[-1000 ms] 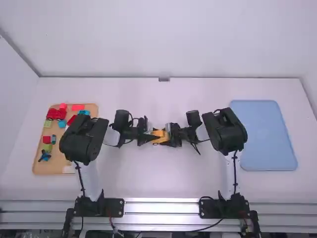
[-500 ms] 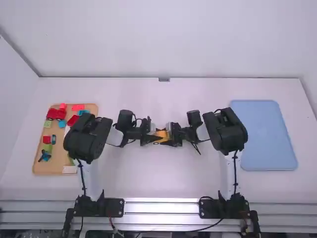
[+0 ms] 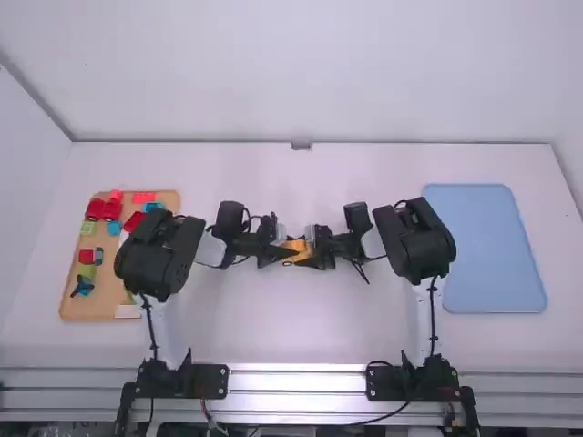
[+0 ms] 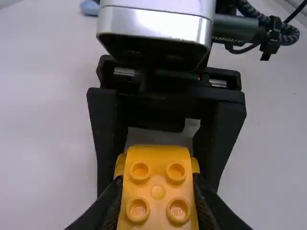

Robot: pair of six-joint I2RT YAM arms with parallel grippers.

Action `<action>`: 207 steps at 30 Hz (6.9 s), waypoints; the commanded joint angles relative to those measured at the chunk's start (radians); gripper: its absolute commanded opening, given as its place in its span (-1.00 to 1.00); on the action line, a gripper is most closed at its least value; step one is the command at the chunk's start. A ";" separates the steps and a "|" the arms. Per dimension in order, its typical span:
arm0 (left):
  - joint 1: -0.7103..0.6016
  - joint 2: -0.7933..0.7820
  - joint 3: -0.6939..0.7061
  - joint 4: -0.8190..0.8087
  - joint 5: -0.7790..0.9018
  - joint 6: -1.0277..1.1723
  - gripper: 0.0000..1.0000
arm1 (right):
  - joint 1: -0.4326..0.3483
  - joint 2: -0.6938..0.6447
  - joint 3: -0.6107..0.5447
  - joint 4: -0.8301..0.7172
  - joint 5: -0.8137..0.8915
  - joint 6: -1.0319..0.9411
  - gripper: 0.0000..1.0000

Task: Assemble lego blocks to make yellow taxi

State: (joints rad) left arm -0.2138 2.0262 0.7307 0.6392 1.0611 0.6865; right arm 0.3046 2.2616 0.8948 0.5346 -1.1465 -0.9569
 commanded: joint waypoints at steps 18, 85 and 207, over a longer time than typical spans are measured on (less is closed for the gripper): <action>-0.080 0.054 -0.012 -0.153 -0.232 0.030 -0.96 | 0.004 0.012 0.002 0.004 -0.005 -0.013 0.03; -0.026 -0.008 0.000 -0.154 -0.154 0.095 -0.31 | 0.003 0.012 0.003 0.004 0.028 -0.013 0.03; 0.079 -1.152 -0.025 -0.555 -0.879 -0.628 0.91 | -0.305 -1.157 -0.045 -0.680 1.131 0.531 0.90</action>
State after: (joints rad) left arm -0.1574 0.8886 0.7269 0.0940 0.2150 0.0902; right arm -0.0029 1.1397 0.8715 -0.1532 -0.0441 -0.4255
